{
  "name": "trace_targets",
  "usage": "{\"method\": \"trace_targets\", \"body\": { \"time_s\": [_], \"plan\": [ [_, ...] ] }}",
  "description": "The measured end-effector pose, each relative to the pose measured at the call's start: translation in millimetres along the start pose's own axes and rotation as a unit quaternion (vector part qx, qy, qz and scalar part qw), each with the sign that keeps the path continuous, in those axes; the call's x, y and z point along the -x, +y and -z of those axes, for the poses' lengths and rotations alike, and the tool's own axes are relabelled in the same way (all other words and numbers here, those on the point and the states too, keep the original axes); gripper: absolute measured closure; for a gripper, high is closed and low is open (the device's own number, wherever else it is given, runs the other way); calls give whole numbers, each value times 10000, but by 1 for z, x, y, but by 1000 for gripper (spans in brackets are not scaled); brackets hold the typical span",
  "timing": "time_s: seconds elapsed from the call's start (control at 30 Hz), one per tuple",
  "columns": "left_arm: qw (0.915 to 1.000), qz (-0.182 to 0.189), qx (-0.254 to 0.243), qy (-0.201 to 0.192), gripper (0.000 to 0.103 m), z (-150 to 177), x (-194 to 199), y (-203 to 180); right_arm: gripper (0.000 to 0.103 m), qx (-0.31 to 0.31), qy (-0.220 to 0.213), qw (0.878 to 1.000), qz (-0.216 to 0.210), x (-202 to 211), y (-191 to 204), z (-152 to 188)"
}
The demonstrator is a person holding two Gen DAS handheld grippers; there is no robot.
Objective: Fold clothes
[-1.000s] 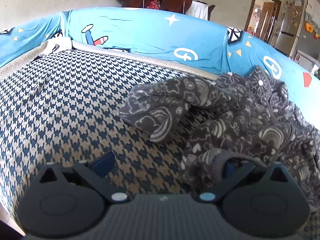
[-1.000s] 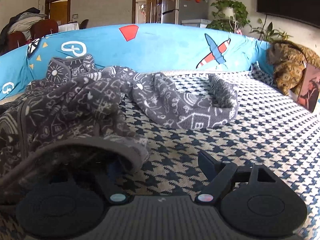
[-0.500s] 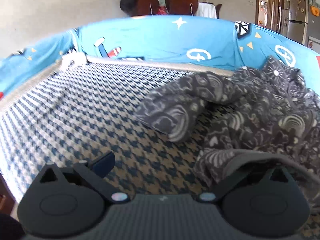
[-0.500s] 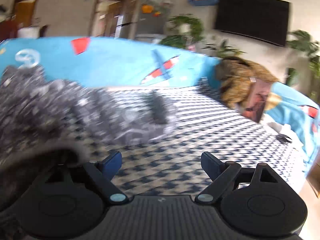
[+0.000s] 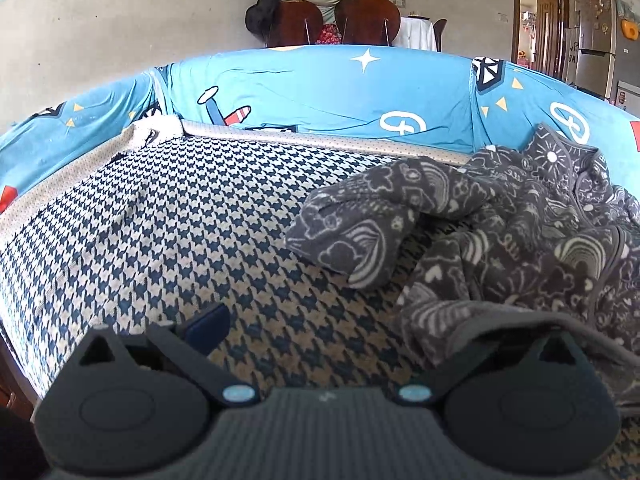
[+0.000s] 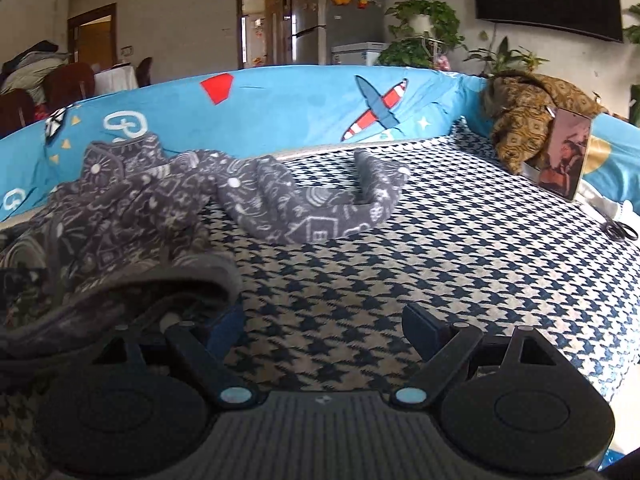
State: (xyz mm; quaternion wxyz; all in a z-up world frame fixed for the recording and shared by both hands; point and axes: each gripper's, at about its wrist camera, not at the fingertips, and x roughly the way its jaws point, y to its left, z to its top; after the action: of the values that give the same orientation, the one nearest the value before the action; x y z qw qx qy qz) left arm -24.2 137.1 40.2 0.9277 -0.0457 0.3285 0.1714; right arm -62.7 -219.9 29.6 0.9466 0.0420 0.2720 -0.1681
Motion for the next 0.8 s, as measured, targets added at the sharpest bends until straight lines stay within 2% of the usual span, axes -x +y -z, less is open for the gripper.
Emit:
{"method": "trace_targets", "body": {
  "time_s": [0.13,0.27,0.63,0.8],
  "plan": [
    [10000,15,16,25,0,0,-1,2,16,203,-177,9994,-208,2,12,0],
    [9999,29,56,78,0,0,-3,3,16,58,-213,9993,-295,-1,14,-2],
    [9997,51,163,182,0,1,-6,5,16,-140,-245,9993,-235,-25,24,-10],
    [9995,57,195,243,0,2,-8,5,15,-119,-215,9997,-31,-40,31,-11]
  ]
}}
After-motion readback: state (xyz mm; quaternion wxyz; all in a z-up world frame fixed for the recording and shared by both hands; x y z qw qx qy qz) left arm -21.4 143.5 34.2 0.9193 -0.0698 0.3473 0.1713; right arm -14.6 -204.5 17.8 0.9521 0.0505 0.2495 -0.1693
